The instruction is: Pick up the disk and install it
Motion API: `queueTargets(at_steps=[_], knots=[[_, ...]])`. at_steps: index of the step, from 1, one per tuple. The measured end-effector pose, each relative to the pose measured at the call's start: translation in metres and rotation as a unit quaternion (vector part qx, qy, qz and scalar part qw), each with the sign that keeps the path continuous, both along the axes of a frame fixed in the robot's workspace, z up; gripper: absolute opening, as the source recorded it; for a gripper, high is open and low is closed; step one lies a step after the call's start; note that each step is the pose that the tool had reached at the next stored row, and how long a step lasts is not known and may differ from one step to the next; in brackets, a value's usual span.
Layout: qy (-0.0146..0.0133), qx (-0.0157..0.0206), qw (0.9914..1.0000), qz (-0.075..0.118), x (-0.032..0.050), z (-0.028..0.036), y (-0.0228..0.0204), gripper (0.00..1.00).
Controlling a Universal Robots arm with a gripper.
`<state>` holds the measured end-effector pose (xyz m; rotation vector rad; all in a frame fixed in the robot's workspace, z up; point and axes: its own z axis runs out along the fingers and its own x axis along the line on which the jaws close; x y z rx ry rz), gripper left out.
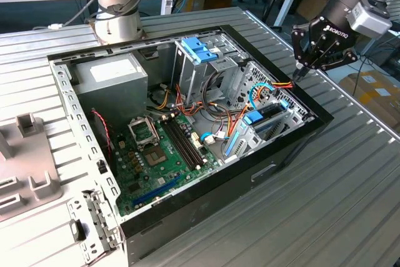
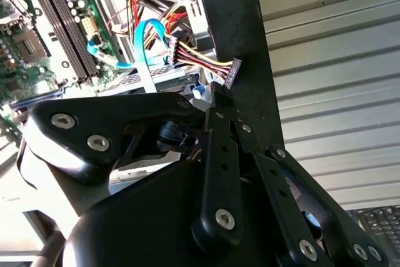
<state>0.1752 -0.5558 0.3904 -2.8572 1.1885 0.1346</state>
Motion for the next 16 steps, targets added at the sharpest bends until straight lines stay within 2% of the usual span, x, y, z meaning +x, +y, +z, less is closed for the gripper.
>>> queueTargets(at_steps=[7, 11, 16], knots=[[0.0, 0.0, 0.99954, 0.03, 0.0, 0.0, 0.0, 0.11], [0.0, 0.0, 0.99831, 0.058, 0.0, 0.0, 0.0, 0.11], [0.0, 0.0, 0.99691, 0.079, 0.0, 0.0, 0.0, 0.11]])
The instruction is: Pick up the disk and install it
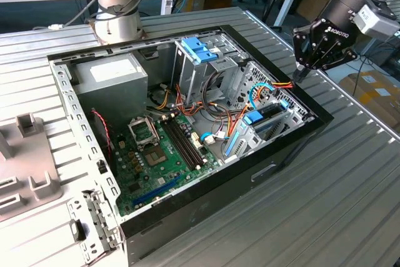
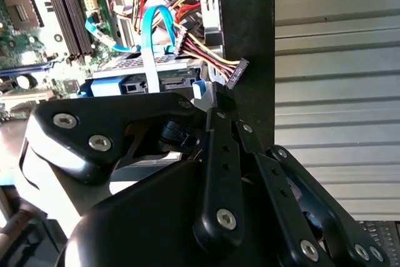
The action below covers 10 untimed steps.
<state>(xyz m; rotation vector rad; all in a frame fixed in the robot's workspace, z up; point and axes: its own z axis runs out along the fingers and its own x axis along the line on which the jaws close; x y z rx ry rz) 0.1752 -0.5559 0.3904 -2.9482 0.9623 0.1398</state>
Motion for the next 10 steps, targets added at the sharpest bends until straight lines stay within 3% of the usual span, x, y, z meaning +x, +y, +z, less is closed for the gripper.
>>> queueTargets(at_steps=[3, 6, 10], knots=[[0.0, 0.0, 0.99986, 0.017, 0.0, 0.0, 0.0, 0.11], [0.0, 0.0, 0.99922, 0.04, 0.0, 0.0, 0.0, 0.11], [0.0, 0.0, 0.99848, 0.055, 0.0, 0.0, 0.0, 0.11]])
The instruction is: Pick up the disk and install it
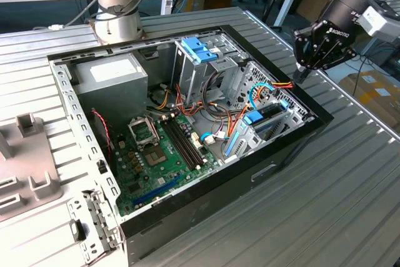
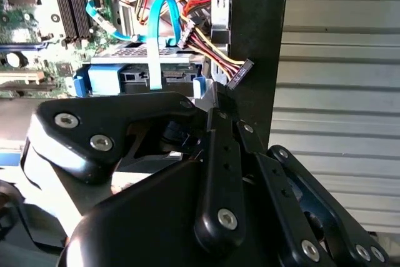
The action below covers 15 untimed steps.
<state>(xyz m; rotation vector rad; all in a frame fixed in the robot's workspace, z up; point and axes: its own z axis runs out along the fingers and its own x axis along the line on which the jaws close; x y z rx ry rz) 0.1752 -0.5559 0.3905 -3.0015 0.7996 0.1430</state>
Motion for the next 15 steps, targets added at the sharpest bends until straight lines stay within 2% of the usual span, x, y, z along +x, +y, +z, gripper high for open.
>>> queueTargets(at_steps=[5, 9, 11, 15], knots=[[0.0, 0.0, 0.99964, 0.027, 0.0, 0.0, 0.0, 0.11], [0.0, 0.0001, 0.9986, 0.053, 0.0, 0.0, 0.0, 0.11], [0.0, -0.0002, 0.99882, 0.049, 0.0, -0.0007, 0.0001, 0.11], [0.0001, -0.001, 0.99986, 0.017, 0.0, -0.0029, 0.0, 0.11]])
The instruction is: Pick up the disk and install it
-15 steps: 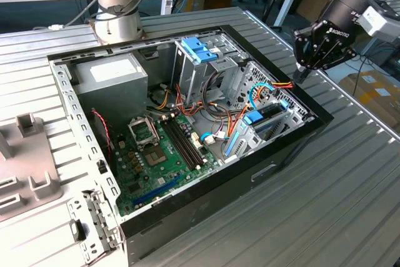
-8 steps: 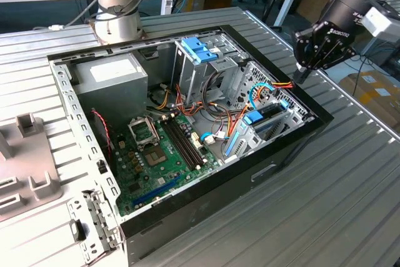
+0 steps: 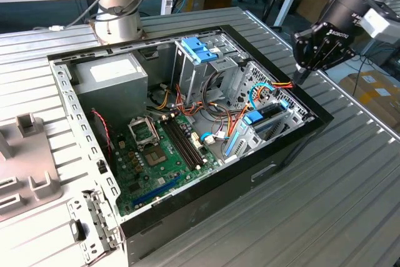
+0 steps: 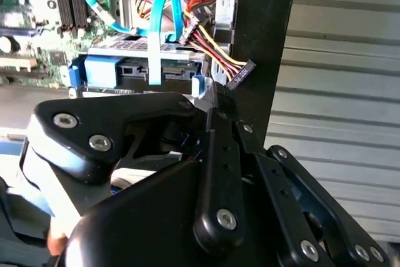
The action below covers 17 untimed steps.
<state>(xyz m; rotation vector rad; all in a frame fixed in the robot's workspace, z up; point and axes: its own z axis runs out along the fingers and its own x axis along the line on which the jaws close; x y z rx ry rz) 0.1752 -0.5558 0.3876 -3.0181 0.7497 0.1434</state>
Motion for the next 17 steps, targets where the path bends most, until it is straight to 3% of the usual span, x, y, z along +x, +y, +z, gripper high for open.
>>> queueTargets(at_steps=[5, 7, 10, 12, 15, 17], knots=[[0.0, -0.0005, 0.99919, -0.04, 0.0, -0.0031, 0.0, 0.11], [0.0, -0.0007, 0.99748, -0.071, 0.0, -0.0057, 0.0, 0.11], [0.0, -0.0014, 0.99596, -0.09, 0.0017, -0.0078, 0.0, 0.11], [-0.0001, -0.002, 0.99489, -0.101, 0.0078, -0.0088, 0.0007, 0.11], [-0.0001, -0.002, 0.99479, -0.102, 0.0086, -0.0089, 0.0007, 0.11], [-0.0055, -0.0008, 0.99478, -0.102, 0.0087, -0.0092, 0.0007, 0.11]])
